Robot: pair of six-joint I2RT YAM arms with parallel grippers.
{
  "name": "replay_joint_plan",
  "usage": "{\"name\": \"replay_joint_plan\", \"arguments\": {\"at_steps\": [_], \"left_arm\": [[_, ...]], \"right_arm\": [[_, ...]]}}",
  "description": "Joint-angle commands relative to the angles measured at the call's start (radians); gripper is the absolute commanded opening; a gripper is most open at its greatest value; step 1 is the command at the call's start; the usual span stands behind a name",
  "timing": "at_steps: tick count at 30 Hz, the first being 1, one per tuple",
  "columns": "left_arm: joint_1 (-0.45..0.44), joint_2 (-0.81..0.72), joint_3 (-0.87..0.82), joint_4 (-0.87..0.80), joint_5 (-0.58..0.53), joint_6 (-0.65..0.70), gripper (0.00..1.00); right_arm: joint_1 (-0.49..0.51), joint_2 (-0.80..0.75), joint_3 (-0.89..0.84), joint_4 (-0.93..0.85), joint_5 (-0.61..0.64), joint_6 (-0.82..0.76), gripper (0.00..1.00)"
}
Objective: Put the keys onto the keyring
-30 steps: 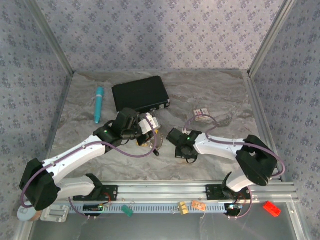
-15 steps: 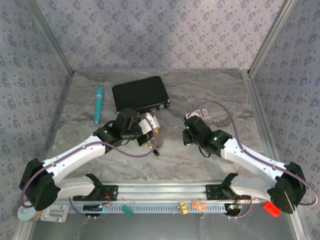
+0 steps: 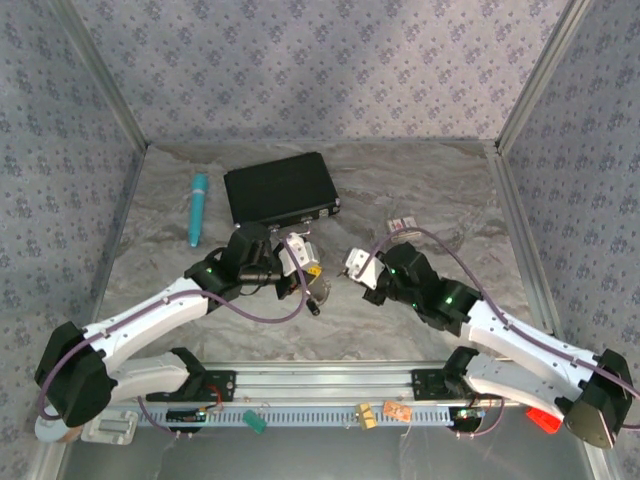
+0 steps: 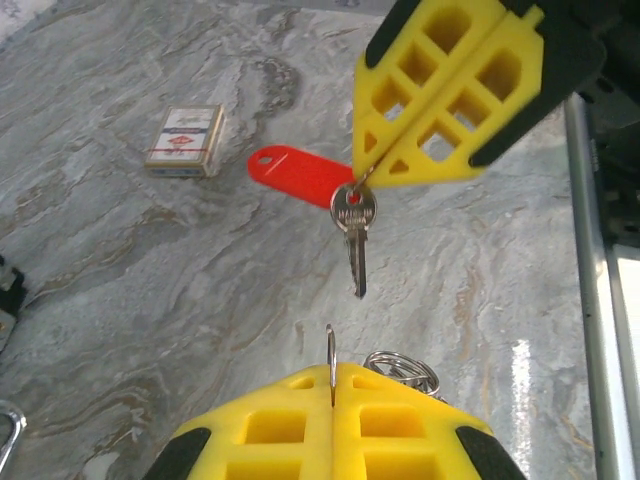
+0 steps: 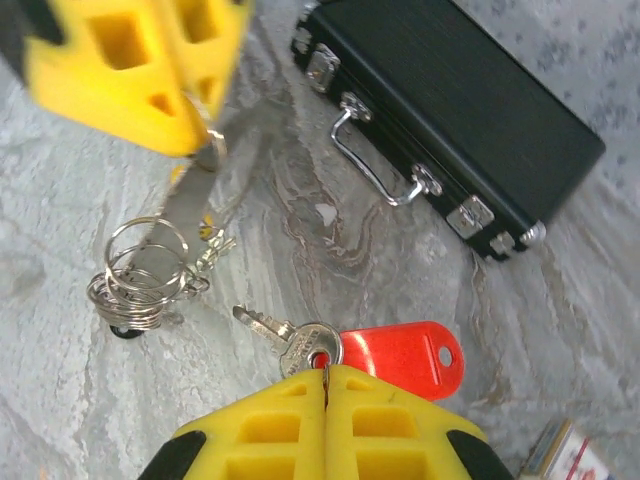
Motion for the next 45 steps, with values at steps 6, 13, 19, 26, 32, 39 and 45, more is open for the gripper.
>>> {"name": "replay_joint_plan", "arguments": {"at_steps": [6, 13, 19, 26, 32, 39, 45], "left_arm": [[-0.003, 0.010, 0.067, -0.090, 0.138, -0.056, 0.00], [0.004, 0.010, 0.060, -0.087, 0.209, -0.101, 0.00], [0.008, -0.005, 0.031, -0.099, 0.160, -0.073, 0.00], [0.010, -0.008, 0.005, -0.079, 0.117, -0.054, 0.00], [0.010, -0.024, -0.012, -0.065, 0.094, -0.051, 0.00], [0.011, -0.037, -0.028, -0.055, 0.075, -0.050, 0.00], [0.011, -0.036, -0.031, -0.055, 0.069, -0.046, 0.00]], "right_arm": [[0.034, -0.005, 0.090, -0.052, -0.031, -0.358, 0.00], [0.031, 0.066, 0.149, -0.125, -0.066, -0.429, 0.00], [0.002, 0.170, 0.161, -0.174, -0.023, -0.043, 0.00], [-0.013, 0.236, 0.057, -0.155, 0.053, 0.609, 0.00], [0.002, 0.321, -0.033, -0.161, 0.199, 0.885, 0.00], [-0.008, 0.441, -0.040, -0.138, 0.135, 0.949, 0.00], [-0.014, 0.531, -0.020, -0.149, 0.107, 0.985, 0.00]]}}
